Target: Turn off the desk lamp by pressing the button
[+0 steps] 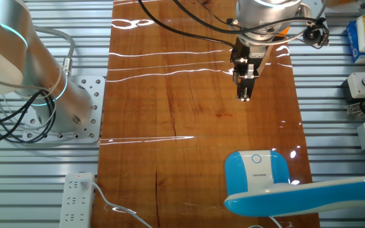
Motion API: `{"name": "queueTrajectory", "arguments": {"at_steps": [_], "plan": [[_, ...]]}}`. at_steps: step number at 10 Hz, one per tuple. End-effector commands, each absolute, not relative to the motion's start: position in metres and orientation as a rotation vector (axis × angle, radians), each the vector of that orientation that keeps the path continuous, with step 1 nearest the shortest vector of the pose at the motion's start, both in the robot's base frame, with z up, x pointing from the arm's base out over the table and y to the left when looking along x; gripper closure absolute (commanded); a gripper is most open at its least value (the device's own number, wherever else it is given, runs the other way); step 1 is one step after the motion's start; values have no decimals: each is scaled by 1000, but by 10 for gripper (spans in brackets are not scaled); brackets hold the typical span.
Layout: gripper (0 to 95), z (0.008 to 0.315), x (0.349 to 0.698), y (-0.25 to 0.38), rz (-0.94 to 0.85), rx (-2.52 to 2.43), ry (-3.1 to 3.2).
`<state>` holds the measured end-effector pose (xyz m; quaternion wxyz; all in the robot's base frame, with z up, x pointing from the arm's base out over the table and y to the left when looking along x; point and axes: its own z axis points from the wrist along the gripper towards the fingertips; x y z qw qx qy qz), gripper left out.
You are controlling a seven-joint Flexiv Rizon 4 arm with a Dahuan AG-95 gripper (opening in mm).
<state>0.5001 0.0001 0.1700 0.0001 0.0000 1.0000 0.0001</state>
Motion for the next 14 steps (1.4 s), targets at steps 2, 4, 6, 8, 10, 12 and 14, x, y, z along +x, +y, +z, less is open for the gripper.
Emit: {"name": "queueTrajectory", "arguments": {"at_steps": [2, 4, 6, 8, 10, 12, 14], "plan": [[950, 171, 500, 0, -79, 51, 3091], [950, 172, 500, 1, -82, 49, 3095], [950, 172, 500, 1, -83, 50, 3095], [950, 172, 500, 1, -83, 48, 3097], [950, 172, 500, 1, -83, 49, 3097], [950, 172, 500, 1, -83, 52, 3097], [950, 172, 500, 1, -82, 54, 3096]]}}
